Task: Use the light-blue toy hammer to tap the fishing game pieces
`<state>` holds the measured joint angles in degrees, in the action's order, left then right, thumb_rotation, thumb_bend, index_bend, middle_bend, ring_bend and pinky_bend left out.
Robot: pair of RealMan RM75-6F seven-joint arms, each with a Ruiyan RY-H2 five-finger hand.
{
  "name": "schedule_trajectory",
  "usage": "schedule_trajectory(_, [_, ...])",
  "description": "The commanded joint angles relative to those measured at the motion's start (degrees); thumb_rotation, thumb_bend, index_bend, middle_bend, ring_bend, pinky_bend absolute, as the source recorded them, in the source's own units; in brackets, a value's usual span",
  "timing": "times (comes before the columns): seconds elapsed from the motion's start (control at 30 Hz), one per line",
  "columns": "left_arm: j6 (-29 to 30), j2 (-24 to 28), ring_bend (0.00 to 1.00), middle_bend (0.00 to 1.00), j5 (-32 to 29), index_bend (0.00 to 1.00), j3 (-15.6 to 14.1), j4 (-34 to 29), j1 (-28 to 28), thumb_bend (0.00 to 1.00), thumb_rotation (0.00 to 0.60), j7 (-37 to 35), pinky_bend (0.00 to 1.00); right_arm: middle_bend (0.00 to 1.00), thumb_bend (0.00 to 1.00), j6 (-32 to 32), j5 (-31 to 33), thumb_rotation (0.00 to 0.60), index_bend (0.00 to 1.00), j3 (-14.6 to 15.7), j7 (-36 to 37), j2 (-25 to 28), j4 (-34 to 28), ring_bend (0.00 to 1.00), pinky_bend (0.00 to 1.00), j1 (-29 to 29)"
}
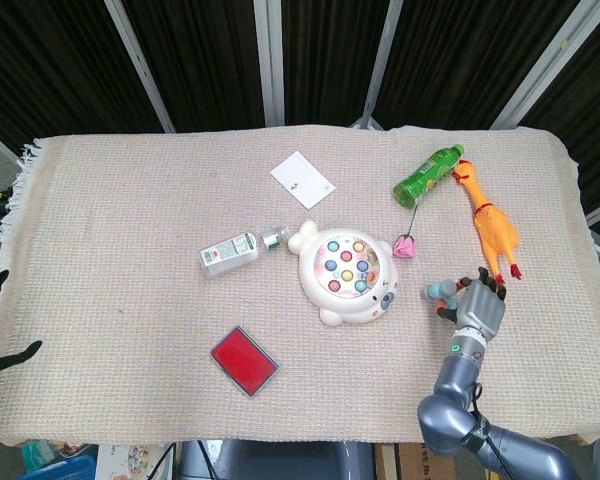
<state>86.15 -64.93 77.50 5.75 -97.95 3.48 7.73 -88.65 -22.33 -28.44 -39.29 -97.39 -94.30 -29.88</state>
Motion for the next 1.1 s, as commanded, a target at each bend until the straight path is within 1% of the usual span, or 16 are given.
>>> schedule_trajectory(0.03, [-0.01,0.01,0.0,0.0,0.01,0.01,-0.01,0.0,0.0,0.01,0.6,0.0,0.0,0.16,0.43,-0.67,-1.22,0.6,0.68,0.57,0.43,0.25,-0.94,0.13,0.02,0.24])
schedule_trajectory(0.1, [0.03,0.03,0.0,0.0,-0.03,0.01,0.01,-0.01,-0.02,0.01,0.6,-0.05,0.0,0.19,0.45,-1.27,-2.3,0.6,0.68,0.98,0.7,0.45,-1.51,0.15,0.03,0.46])
schedule_trajectory(0.23, [0.13,0.03,0.0,0.0,-0.07,0.01,0.04,-0.05,-0.07,0.01,0.6,-0.1,0.0,0.24,0.45,-2.05,-3.07,0.6,0.68,1.34,0.49,0.83,-2.77,0.17,0.04,0.75])
schedule_trajectory(0.47, [0.04,-0.02,0.0,0.0,-0.25,0.01,0.07,-0.09,-0.02,0.01,0.6,0.13,0.0,0.32,0.45,-1.66,-4.6,0.6,0.69,2.01,0.36,2.32,-5.59,0.19,0.04,1.15])
schedule_trajectory(0.6, [-0.03,-0.08,0.0,0.0,-0.25,0.01,0.06,-0.08,0.04,0.01,0.6,0.27,0.0,0.37,0.45,-1.83,-5.41,0.6,0.7,2.36,0.29,2.83,-6.56,0.23,0.04,1.24])
schedule_trajectory(0.7, [-0.04,-0.12,0.0,0.0,-0.2,0.01,0.01,-0.11,0.05,0.01,0.6,0.39,0.0,0.39,0.45,-2.23,-5.84,0.6,0.71,2.72,-0.27,3.15,-7.3,0.25,0.04,1.19])
schedule_trajectory(0.87, [-0.03,-0.11,0.0,0.0,-0.22,0.01,-0.03,-0.19,0.03,0.01,0.6,0.5,0.0,0.4,0.45,-2.23,-6.04,0.6,0.72,3.24,-1.13,3.7,-8.17,0.26,0.04,1.12])
schedule_trajectory(1.1, [-0.08,-0.11,0.0,0.0,-0.35,0.01,0.01,-0.21,0.06,0.01,0.6,0.54,0.0,0.42,0.45,-2.09,-5.64,0.6,0.74,3.45,-1.54,3.63,-7.7,0.29,0.06,0.97])
